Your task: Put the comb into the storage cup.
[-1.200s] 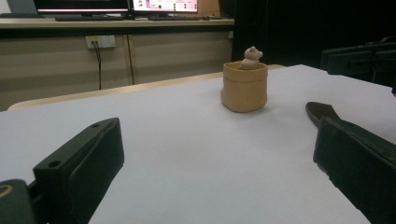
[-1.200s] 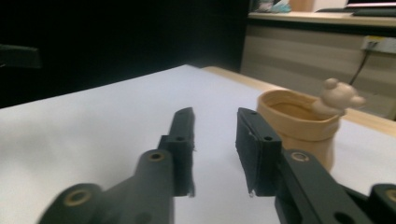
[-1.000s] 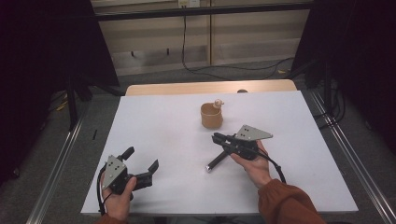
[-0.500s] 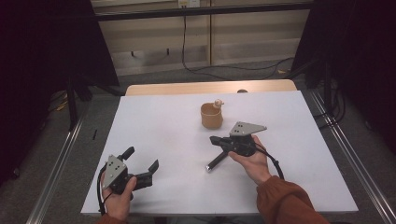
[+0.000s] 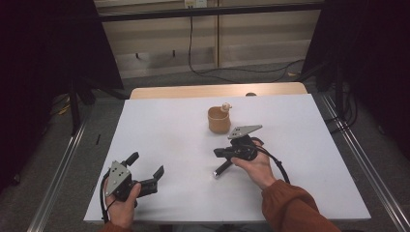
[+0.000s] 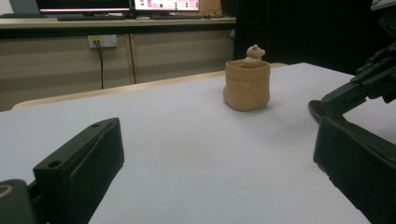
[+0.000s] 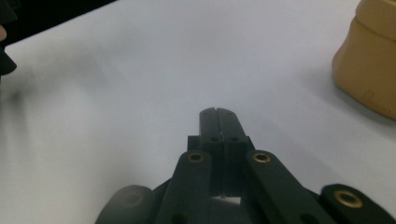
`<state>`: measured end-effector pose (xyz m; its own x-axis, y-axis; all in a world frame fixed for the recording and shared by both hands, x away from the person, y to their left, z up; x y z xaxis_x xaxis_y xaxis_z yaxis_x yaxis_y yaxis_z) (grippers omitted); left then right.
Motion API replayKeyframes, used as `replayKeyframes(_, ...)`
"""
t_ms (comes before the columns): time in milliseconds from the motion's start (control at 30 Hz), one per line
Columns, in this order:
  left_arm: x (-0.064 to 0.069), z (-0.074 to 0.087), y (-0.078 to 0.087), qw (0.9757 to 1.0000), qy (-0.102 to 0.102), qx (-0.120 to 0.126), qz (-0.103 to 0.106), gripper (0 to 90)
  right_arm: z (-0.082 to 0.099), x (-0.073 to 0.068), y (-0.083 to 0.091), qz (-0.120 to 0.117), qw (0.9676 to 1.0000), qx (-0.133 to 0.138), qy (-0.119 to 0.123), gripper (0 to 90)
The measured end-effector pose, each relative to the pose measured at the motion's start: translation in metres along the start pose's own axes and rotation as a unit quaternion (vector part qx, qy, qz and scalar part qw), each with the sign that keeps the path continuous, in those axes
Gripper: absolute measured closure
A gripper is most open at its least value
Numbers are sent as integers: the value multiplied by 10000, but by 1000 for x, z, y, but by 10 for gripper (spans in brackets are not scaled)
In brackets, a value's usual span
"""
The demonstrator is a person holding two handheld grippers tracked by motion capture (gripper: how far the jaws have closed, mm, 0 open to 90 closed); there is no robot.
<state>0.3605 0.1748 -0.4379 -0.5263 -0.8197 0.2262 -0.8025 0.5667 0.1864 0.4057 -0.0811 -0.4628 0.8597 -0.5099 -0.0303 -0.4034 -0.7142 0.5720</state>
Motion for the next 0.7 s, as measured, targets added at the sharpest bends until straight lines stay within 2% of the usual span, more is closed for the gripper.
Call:
replayKeyframes(67, 0, 0, 0, 10000, -11, -9, -6, 19, 5, 1, 2, -56, 9998, -208, -18, 900)
replayKeyframes(300, 1, 0, 0, 10000, -22, -9, 4, 19, 16, -1, 0, -229, 9986, -422, -220, 900)
replayKeyframes(567, 2, 0, 0, 10000, -14, 6, 52, 19, 24, -4, -7, -362, 9964, -747, -191, 900)
replayKeyframes(700, 3, 0, -1, 10000, -14, 5, 68, 21, 27, -4, -10, -404, 9950, -877, -259, 900)
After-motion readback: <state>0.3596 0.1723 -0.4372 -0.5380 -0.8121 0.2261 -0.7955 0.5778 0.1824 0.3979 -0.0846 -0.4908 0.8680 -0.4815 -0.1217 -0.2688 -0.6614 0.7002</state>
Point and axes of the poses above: each handheld gripper's, and its own axes: y roughly backward along the jaws, z roughly out of its underside, x roughly to its right, the point moved 8 cm from there along -y, roughly forward along the jaws, and after that the axes turned 12 degrees about y, right-handed, at the moved point
